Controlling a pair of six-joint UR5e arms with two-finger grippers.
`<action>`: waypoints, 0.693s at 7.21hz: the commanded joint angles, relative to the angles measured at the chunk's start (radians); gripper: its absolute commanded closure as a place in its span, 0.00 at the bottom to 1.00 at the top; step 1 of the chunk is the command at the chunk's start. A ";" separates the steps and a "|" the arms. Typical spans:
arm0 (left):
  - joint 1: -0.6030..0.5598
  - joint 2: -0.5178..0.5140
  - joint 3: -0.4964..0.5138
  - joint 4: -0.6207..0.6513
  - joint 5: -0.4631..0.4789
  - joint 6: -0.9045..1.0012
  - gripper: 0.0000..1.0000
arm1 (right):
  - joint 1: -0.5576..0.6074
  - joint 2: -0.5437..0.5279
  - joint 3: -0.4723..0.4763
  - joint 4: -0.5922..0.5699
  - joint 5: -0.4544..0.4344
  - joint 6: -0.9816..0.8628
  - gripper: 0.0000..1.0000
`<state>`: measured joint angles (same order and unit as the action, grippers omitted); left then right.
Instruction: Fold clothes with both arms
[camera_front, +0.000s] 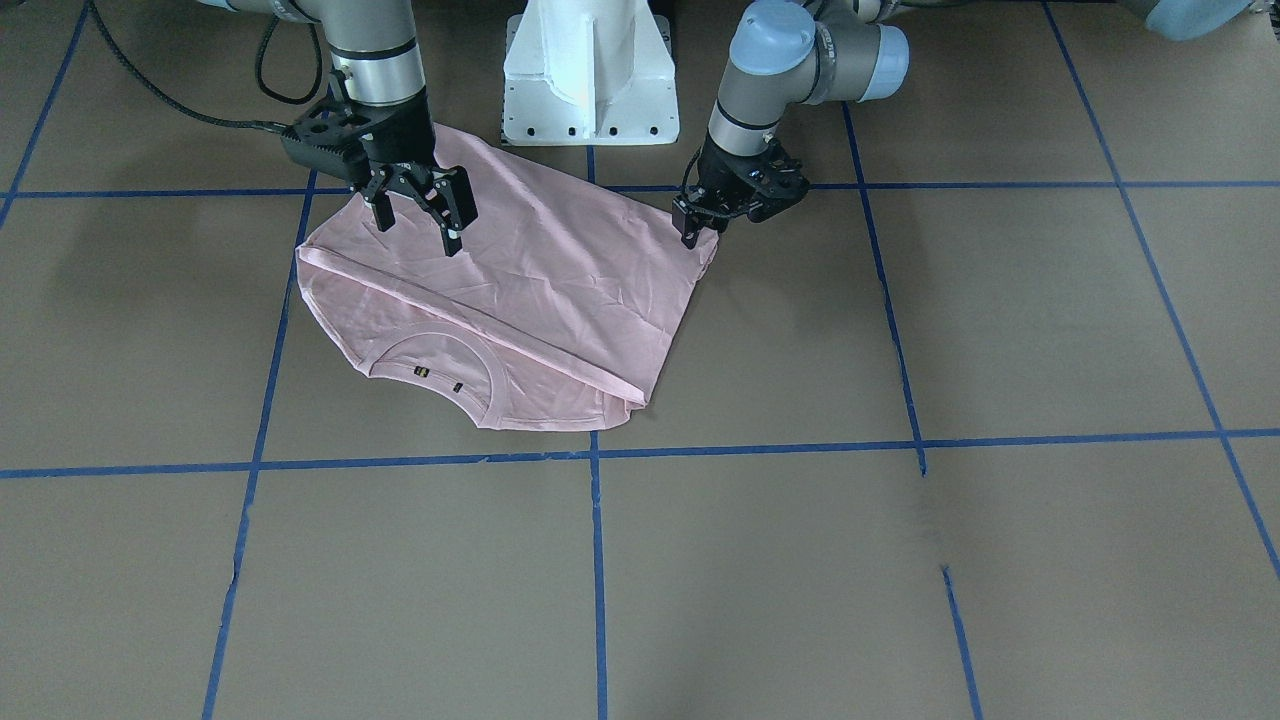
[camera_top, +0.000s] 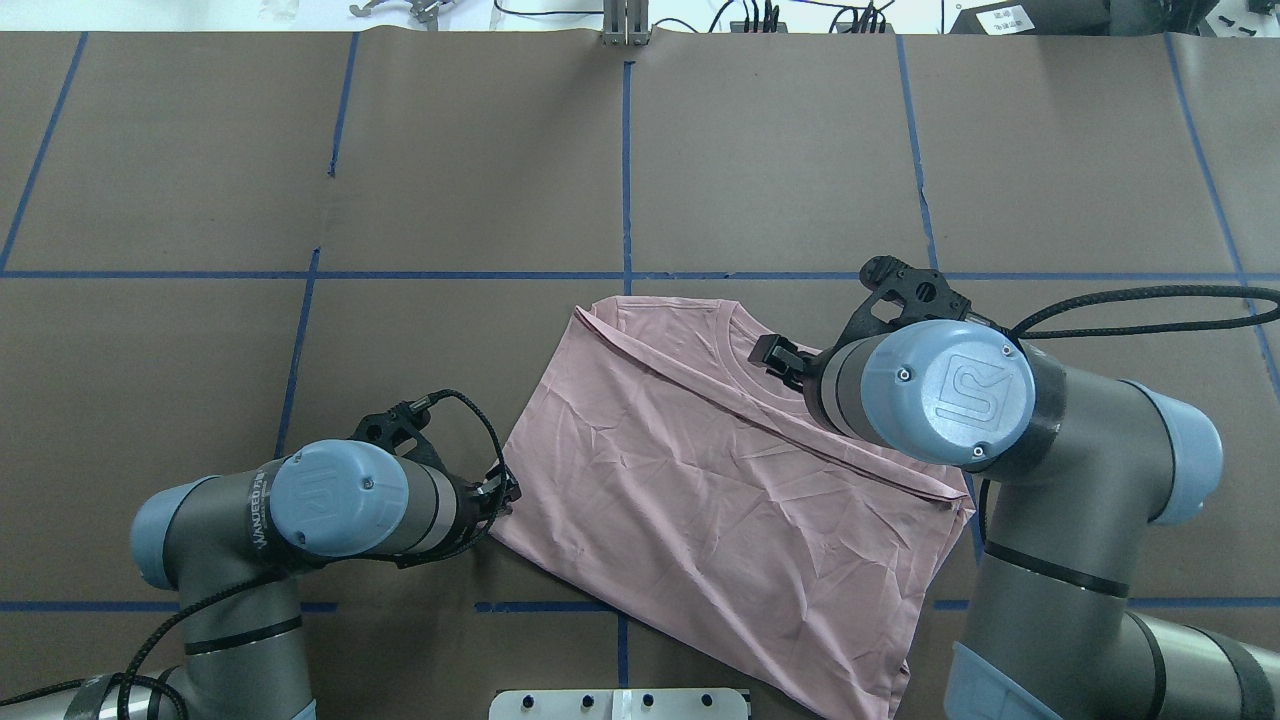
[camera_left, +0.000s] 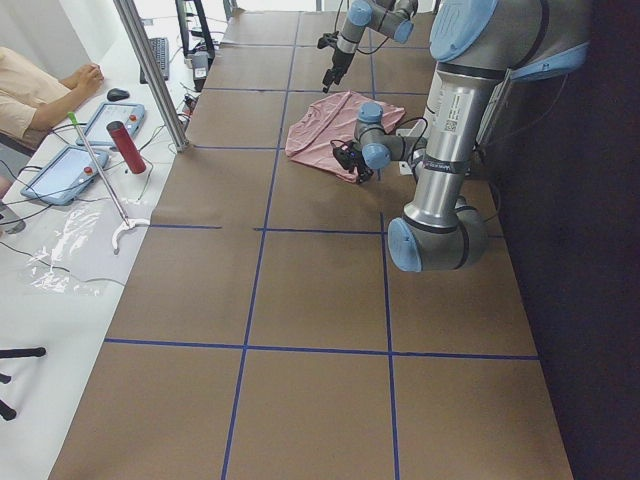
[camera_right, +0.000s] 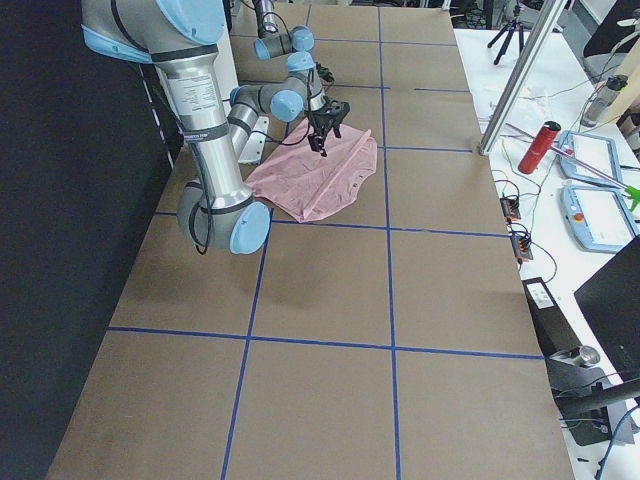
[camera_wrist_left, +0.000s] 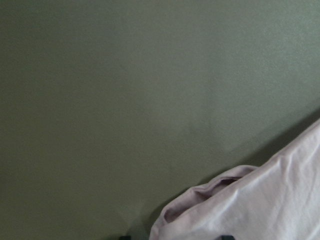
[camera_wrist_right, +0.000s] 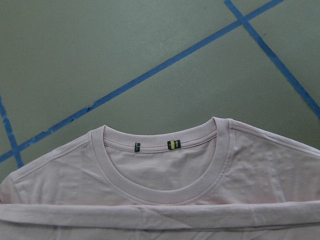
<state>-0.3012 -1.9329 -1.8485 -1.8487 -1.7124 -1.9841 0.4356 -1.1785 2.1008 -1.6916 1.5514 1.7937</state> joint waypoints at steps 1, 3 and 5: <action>-0.003 0.000 -0.001 0.000 0.002 -0.006 1.00 | -0.001 0.008 -0.013 0.001 -0.001 -0.002 0.00; -0.018 -0.001 -0.027 0.025 0.031 0.001 1.00 | 0.002 0.008 -0.022 0.001 -0.001 -0.025 0.00; -0.126 -0.032 -0.081 0.094 0.037 0.164 1.00 | 0.006 0.010 -0.010 0.001 0.003 -0.034 0.00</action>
<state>-0.3566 -1.9484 -1.9001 -1.7811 -1.6792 -1.9289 0.4412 -1.1700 2.0867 -1.6898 1.5528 1.7662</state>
